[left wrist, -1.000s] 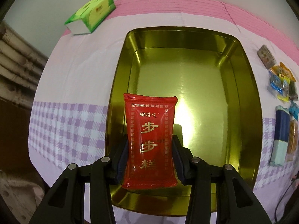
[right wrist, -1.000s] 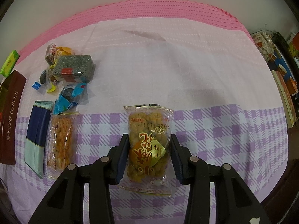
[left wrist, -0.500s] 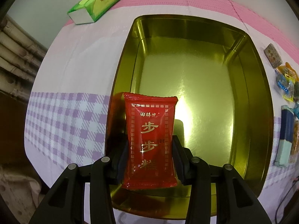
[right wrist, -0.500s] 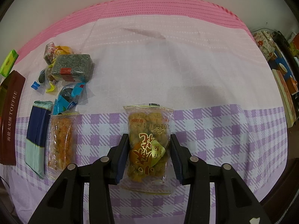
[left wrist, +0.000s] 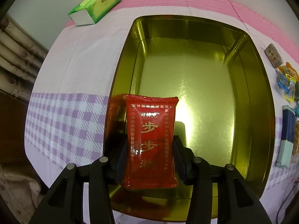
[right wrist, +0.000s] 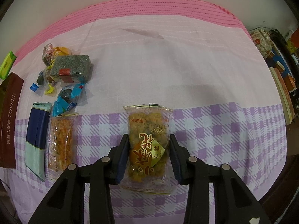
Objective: Organize snacks
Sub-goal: 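Open the left gripper to drop the red packet into the tin, then carry the crispy-cake bag with the right gripper over the tin, then open the right gripper to release the bag into the tin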
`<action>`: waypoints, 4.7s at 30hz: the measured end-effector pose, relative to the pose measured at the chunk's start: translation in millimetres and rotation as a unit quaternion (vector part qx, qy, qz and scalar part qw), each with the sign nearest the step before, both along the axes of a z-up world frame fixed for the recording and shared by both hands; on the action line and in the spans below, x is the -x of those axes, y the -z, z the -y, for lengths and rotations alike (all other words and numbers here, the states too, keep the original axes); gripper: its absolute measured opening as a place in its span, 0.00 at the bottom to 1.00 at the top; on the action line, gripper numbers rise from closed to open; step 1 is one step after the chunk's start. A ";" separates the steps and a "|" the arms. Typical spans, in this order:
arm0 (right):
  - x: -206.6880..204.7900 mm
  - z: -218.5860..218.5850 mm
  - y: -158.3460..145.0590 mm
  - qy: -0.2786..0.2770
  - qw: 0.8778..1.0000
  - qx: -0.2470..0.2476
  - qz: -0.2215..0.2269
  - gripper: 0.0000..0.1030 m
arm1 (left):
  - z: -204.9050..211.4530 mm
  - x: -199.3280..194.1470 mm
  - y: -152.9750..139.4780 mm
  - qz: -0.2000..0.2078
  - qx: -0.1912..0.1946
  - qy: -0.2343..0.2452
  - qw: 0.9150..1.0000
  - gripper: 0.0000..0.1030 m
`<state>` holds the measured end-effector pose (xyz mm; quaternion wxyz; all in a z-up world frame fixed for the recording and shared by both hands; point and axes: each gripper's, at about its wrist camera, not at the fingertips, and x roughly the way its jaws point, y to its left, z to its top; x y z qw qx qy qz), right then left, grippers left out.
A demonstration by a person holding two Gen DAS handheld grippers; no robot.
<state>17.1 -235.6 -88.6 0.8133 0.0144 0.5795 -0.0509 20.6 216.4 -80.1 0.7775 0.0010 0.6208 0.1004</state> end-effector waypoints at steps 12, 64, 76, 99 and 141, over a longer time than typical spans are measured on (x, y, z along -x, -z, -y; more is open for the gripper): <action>4.9 -11.5 -20.6 0.002 1.000 0.012 0.022 0.35 | 3.4 1.2 -20.8 0.051 0.023 0.000 0.998 0.53; 1.4 -376.9 -26.7 -0.302 0.952 -0.042 -0.019 0.35 | -129.6 69.0 -60.8 0.144 0.065 -0.187 0.970 0.61; 2.6 -385.8 -5.1 -0.301 0.953 -0.005 -0.034 0.35 | -129.8 67.7 -57.3 0.141 0.072 -0.185 0.970 0.62; 10.6 -400.5 -5.0 -0.272 0.958 0.085 -0.008 0.36 | -127.3 66.7 -54.8 0.135 0.061 -0.182 0.972 0.62; 6.4 -166.5 -63.0 -0.100 0.994 0.007 0.032 0.59 | -84.3 61.0 -65.7 0.142 0.029 -0.120 0.982 0.62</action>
